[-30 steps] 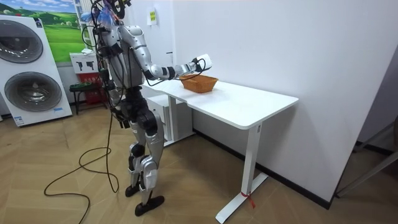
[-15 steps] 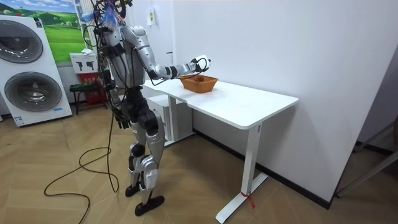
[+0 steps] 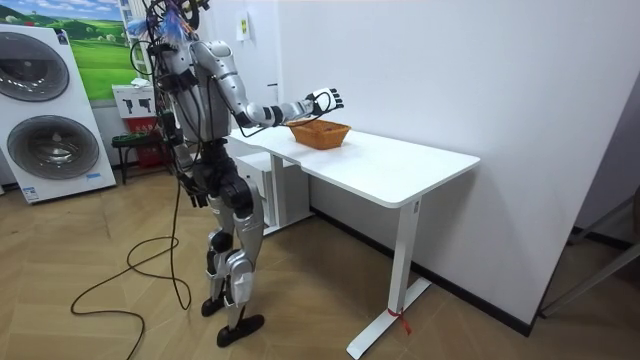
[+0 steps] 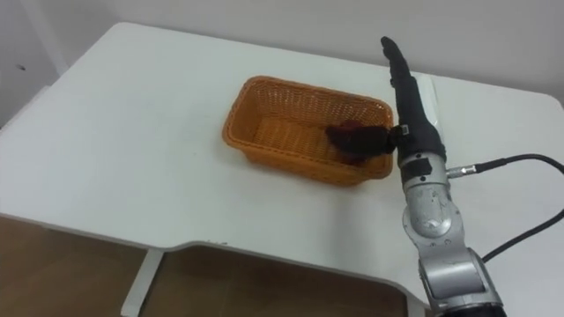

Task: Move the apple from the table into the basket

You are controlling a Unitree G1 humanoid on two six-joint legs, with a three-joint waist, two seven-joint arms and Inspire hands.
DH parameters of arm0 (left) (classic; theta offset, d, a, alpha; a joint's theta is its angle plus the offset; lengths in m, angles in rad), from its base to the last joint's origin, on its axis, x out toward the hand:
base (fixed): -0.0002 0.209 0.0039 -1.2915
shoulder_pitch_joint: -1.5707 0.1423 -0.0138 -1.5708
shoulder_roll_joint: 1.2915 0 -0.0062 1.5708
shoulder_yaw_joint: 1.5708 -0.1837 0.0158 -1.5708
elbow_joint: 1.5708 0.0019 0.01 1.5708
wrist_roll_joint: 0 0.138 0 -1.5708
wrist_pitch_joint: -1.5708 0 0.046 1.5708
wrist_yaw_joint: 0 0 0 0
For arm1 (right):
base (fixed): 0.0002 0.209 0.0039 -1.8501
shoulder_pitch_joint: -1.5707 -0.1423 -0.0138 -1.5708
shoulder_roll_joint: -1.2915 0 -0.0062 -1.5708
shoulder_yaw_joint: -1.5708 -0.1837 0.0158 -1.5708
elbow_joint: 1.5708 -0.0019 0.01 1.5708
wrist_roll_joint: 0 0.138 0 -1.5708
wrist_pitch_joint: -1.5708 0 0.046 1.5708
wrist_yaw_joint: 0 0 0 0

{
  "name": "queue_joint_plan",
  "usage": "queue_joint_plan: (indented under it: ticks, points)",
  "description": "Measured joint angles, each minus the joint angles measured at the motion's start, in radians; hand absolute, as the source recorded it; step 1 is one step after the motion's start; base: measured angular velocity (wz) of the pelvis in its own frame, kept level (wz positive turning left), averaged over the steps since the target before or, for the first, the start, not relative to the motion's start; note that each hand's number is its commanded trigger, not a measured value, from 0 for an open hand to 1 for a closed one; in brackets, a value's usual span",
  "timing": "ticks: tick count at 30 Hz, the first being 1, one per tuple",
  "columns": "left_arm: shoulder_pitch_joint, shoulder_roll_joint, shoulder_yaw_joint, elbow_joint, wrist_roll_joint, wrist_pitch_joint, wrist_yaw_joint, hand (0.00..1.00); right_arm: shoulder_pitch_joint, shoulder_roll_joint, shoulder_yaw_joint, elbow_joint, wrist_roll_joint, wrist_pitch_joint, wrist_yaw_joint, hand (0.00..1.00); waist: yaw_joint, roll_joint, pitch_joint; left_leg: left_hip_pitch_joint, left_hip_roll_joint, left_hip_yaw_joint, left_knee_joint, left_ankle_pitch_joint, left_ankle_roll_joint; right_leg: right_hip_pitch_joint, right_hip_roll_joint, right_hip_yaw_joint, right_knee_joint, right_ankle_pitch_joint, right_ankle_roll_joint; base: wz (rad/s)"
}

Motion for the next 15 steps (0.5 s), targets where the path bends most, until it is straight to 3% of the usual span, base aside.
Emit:
queue_joint_plan:
  ticks: [4, 9, 15]
  points:
    - [0.007, 0.0, 0.001, 0.002, 0.0, 0.011, 0.001, 0.0, 0.0, 0.0, -0.019, 0.0, 0.001, 0.0, -0.004, 0.0, -0.015, 0.004, -0.0016, -0.001, 0.0, -0.001, 0.0, 0.0, 0.0, 0.001, 0.0, 0.0, 0.0, 0.0, 0.0, 0.0]
    - [0.021, -0.001, 0.009, 0.01, 0.004, 0.013, 0.006, 0.0, 0.0, 0.0, -0.087, -0.006, 0.012, 0.0, -0.063, 0.0, -0.036, 0.016, -0.0127, 0.005, -0.003, 0.004, -0.005, 0.001, 0.001, 0.002, -0.001, 0.003, -0.001, 0.0, 0.0, -0.01]
    - [0.04, -0.003, 0.098, 0.011, 0.002, -0.011, 0.037, 0.0, 0.005, -0.03, -0.248, -0.066, 0.063, -0.018, -0.187, 0.0, -0.07, 0.013, -0.0143, 0.01, -0.005, 0.003, -0.007, 0.006, 0.001, 0.002, -0.002, 0.002, -0.003, 0.0, 0.0, 0.0]
